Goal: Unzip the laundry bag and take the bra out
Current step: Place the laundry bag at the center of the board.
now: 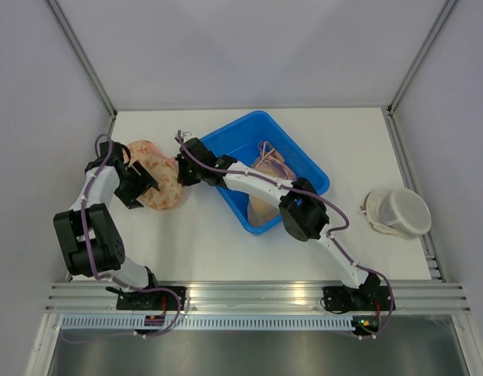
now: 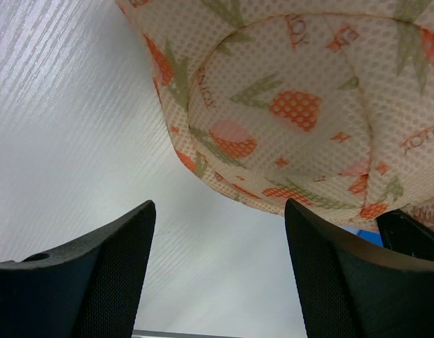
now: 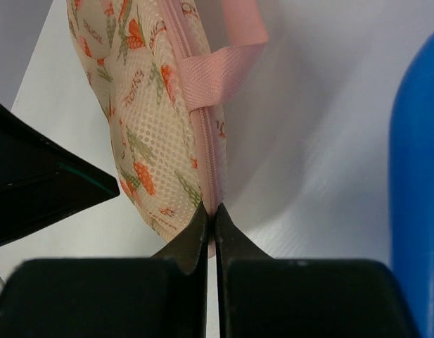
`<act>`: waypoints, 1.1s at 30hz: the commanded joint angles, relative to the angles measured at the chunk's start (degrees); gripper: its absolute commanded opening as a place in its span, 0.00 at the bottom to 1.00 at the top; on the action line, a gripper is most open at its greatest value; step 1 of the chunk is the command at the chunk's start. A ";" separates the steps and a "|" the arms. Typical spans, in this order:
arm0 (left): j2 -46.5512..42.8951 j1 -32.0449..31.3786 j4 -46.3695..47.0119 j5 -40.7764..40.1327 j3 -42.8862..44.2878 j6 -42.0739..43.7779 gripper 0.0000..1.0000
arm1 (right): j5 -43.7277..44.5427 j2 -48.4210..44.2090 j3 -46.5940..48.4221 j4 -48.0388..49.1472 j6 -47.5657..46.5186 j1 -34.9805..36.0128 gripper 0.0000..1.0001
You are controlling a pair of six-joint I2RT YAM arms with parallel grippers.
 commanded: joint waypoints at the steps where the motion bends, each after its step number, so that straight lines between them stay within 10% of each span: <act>1: 0.69 0.22 2.15 -0.32 0.09 -2.04 0.78 | 0.45 1.59 3.36 0.43 0.21 -0.80 0.01; 13: -0.53 0.31 2.33 -1.82 1.15 -0.55 0.77 | -2.80 1.59 4.59 -0.01 -0.93 -1.42 0.37; 25: 3.76 4.07 3.03 -3.40 4.48 -2.39 0.77 | -3.68 -10.08 -0.41 -1.94 -2.60 -0.10 0.41; 33: 13.43 9.18 5.40 0.11 12.74 -4.32 0.74 | -2.89 -29.85 -21.93 4.99 -1.29 1.57 0.41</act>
